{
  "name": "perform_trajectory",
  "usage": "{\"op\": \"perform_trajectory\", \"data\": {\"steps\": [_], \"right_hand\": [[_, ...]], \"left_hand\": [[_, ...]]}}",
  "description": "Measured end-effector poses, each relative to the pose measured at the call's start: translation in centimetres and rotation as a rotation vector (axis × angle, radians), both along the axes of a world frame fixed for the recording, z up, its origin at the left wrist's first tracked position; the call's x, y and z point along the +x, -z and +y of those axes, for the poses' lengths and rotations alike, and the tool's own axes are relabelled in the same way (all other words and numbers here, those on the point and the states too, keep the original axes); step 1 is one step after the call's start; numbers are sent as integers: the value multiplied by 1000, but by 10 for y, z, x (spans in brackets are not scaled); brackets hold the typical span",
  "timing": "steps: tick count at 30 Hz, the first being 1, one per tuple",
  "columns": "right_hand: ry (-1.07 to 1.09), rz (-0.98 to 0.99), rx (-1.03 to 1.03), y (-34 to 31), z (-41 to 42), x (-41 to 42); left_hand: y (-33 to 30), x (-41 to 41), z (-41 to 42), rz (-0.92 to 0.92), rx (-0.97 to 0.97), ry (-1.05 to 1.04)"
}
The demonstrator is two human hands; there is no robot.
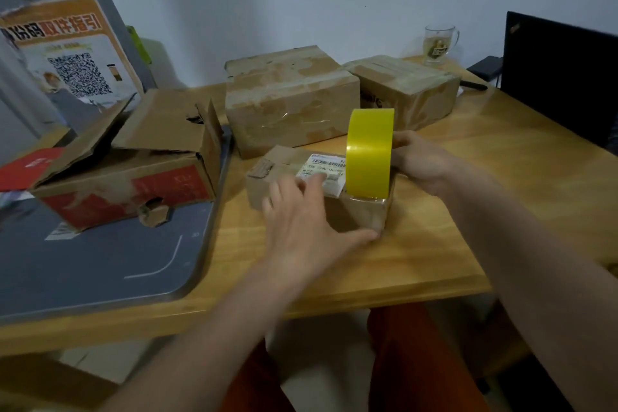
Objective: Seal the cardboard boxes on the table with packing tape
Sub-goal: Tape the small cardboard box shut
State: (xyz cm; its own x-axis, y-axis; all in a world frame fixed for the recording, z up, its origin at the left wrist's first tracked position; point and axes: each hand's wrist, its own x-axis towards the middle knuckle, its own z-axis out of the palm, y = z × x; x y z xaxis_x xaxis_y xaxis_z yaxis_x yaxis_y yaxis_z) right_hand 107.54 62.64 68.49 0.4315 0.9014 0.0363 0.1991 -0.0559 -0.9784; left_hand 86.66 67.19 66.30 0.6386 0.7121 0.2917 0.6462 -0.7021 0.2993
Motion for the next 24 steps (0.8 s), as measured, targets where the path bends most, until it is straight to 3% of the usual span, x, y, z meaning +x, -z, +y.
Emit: {"op": "perform_trajectory", "data": {"steps": [3,6,9,13,16,18,24], "right_hand": [[-112,5,48,-5,-5,-1],[-246,-31,50,-7,-7,-7],[-241,-61,30,-3,-7,-6],[-203,-134,48,-6,1,-1],[-9,-82,97,-7,15,8],[-10,-77,96,-7,20,6],[127,225,246,-7,20,-1]], "left_hand": [[-35,13,32,290,86,116],[-56,36,51,468,-224,381],[-46,46,53,393,-417,518],[-23,41,53,228,-332,494],[-17,40,52,273,-278,433],[-17,40,53,273,-280,418],[-17,37,49,245,-292,411]]}}
